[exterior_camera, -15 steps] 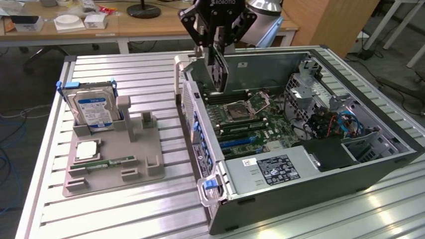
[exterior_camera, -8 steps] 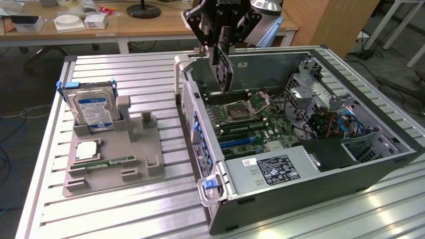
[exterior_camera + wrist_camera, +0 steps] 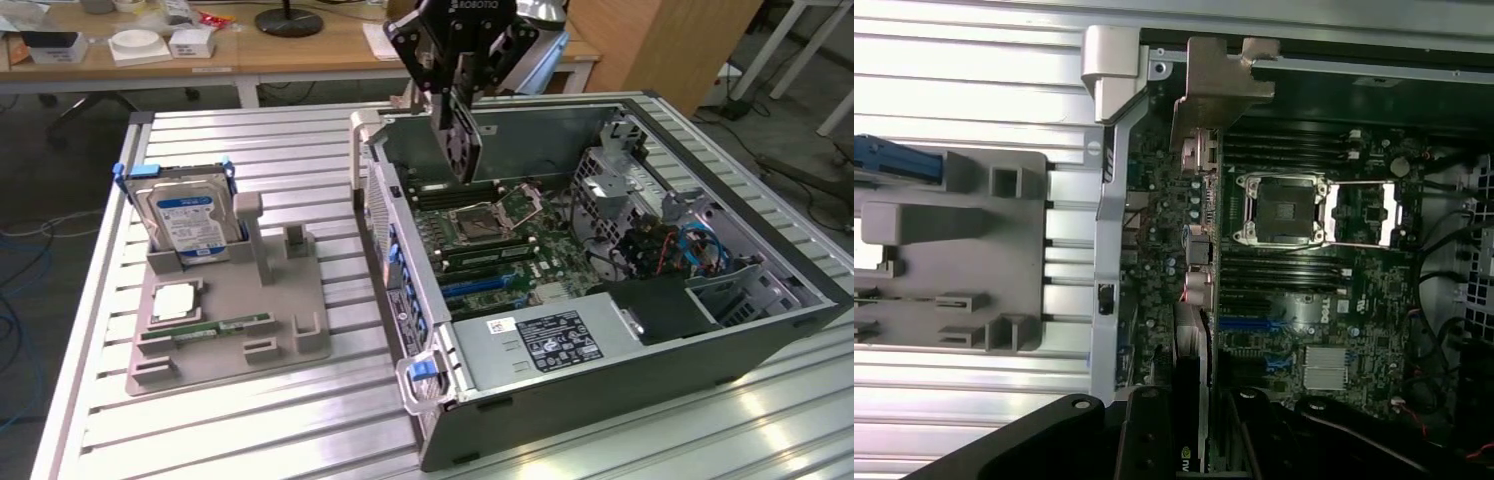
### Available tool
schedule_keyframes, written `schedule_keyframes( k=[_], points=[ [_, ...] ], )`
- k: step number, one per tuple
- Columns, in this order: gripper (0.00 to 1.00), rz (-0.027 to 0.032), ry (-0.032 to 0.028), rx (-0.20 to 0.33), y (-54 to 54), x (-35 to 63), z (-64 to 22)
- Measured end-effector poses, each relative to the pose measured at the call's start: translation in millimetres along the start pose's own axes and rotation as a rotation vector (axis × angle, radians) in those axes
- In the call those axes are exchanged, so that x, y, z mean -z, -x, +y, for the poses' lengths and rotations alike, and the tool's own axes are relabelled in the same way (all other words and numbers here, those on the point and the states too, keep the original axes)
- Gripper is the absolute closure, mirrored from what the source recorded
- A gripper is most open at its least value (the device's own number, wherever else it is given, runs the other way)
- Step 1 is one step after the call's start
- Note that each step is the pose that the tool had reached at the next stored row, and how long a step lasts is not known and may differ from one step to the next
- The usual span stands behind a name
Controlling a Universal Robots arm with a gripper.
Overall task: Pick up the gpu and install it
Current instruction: 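Pick up the gpu and move the gpu toward the slot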
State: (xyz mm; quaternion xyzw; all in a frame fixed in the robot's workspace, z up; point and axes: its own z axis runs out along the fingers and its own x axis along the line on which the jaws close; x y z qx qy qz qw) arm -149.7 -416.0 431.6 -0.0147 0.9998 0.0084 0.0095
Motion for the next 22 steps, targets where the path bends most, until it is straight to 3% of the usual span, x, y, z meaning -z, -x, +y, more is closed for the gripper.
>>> schedule_keyframes(
  k=[22],
  points=[
    [0.74,-0.0001,0.0001,0.0,35.2,-0.7,-1.1]
  ],
)
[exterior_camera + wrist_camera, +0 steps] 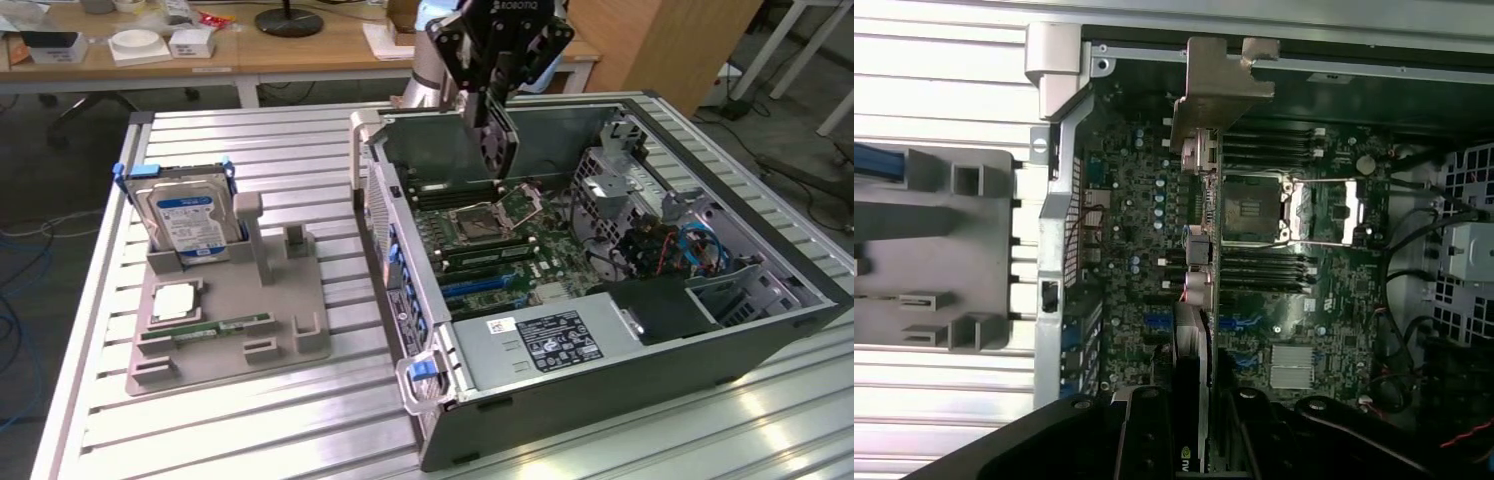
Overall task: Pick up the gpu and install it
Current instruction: 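Pick up the gpu and move the gpu toward the slot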
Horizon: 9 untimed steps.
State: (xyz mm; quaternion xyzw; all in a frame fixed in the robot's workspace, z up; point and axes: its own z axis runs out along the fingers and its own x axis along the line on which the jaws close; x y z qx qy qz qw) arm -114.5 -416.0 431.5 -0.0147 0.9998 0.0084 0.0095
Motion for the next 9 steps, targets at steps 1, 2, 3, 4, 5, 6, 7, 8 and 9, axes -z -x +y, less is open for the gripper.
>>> schedule_keyframes(
  k=[1,2,3,4,5,6,7,8,9],
  points=[
    [0.74,0.0,-0.0001,0.0,1.5,0.0,0.0],
    [0.74,0.0,-0.0001,0.0,2.9,0.0,-0.1],
    [0.74,0.0,-0.0001,0.0,4.3,0.0,-0.1],
    [0.74,0.0,-0.0001,0.0,5.7,-0.1,-0.2],
    [0.74,0.0,0.0,0.0,7.1,-0.1,-0.2],
    [0.74,0.0,-0.0001,0.0,8.6,-0.1,-0.2],
    [0.74,0.0001,-0.0001,0.0,10.1,-0.2,-0.3],
    [0.74,0.0,0.0,0.0,11.6,-0.2,-0.3],
    [0.74,0.0,-0.0001,0.0,13.2,-0.2,-0.4]
  ],
)
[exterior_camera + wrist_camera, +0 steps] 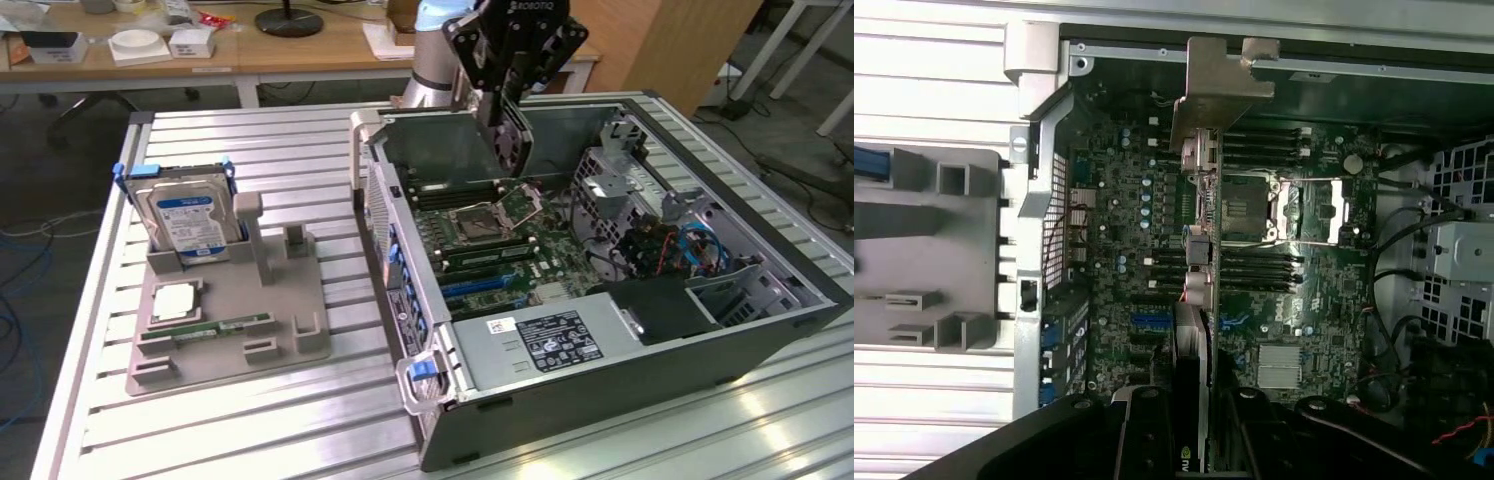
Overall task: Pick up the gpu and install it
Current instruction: 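Pick up the gpu and move the gpu toward the slot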
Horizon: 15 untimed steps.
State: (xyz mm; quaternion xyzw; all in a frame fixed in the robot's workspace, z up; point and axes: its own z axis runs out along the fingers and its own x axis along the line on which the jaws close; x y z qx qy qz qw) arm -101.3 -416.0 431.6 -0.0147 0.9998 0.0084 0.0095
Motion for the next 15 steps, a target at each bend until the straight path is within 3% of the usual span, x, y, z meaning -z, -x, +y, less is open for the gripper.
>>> schedule_keyframes(
  k=[15],
  points=[
    [0.74,0.0,0.0,0.0,24.1,-0.4,-0.7]
  ],
)
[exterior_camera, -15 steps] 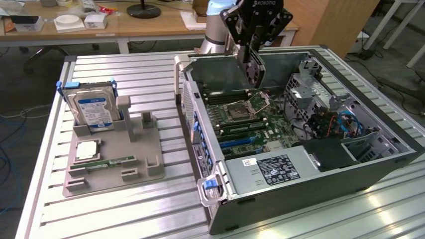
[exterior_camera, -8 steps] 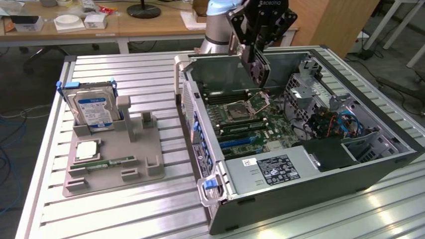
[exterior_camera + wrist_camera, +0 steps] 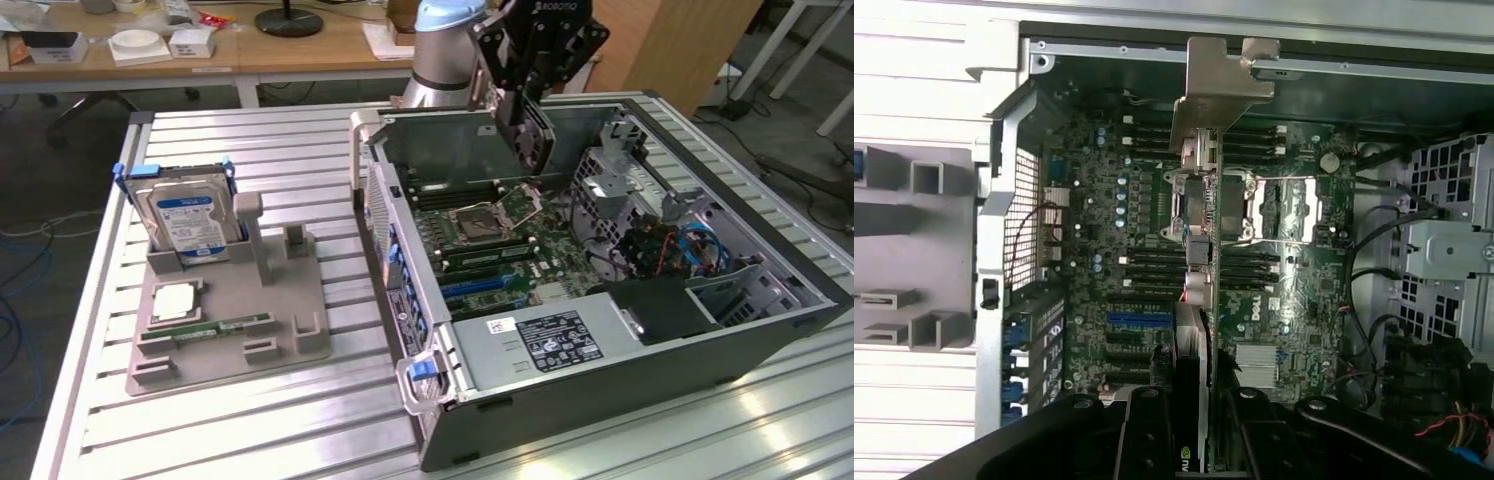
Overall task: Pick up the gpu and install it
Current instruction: 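Pick up the gpu and move the gpu toward the slot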
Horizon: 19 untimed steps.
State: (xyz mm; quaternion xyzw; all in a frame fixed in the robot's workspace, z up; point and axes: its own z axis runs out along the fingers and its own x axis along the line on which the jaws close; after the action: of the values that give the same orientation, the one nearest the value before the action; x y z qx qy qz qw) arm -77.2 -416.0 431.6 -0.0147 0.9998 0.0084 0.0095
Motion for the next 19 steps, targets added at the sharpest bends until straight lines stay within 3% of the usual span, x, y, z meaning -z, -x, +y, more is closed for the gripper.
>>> schedule_keyframes(
  k=[19],
  points=[
    [0.74,0.0,0.0,0.0,31.9,-0.6,-1.0]
  ],
)
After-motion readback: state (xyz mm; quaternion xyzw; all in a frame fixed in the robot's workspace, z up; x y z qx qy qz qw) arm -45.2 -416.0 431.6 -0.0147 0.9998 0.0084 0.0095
